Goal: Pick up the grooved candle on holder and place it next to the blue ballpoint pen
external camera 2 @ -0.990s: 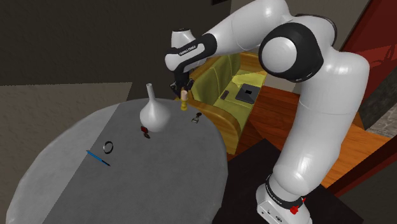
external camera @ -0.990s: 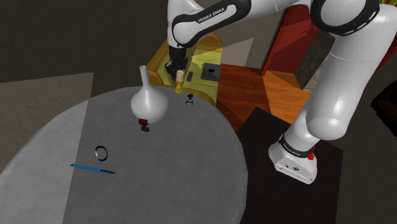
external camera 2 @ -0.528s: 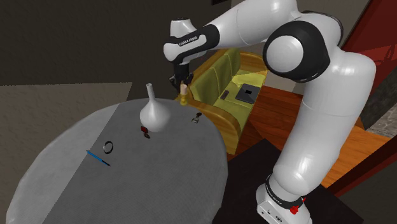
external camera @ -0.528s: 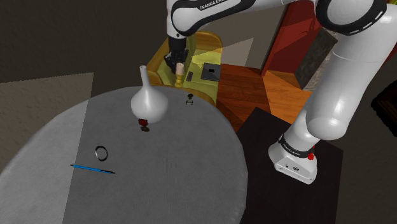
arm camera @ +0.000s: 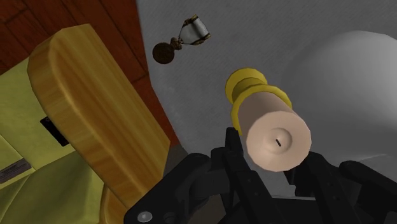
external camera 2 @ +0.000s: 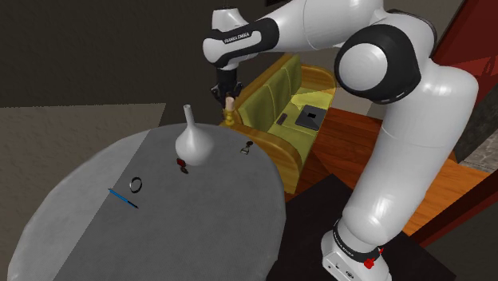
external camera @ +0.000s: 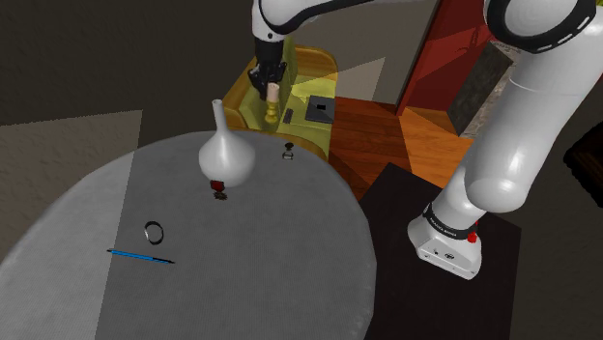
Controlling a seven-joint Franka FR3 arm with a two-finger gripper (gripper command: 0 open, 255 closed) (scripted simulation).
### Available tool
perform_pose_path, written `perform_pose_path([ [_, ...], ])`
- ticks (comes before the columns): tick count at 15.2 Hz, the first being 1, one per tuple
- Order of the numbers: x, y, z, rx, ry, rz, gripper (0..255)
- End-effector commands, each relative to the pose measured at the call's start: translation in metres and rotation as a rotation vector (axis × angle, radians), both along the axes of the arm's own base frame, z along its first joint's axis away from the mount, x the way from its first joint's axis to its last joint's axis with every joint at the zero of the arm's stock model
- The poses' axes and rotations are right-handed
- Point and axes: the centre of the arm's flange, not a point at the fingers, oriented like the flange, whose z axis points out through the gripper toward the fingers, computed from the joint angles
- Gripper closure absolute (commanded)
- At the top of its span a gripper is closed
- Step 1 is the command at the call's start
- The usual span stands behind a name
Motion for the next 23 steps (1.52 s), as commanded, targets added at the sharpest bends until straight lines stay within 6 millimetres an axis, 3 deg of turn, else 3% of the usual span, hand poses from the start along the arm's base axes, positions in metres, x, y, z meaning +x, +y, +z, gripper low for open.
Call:
perform_pose_path([
  [1, -0.001, 0.0, 0.006, 0.0, 0.0, 0.0, 255],
  [23, -0.066, 0.283, 0.008, 0.0, 0.0, 0.0, 255],
])
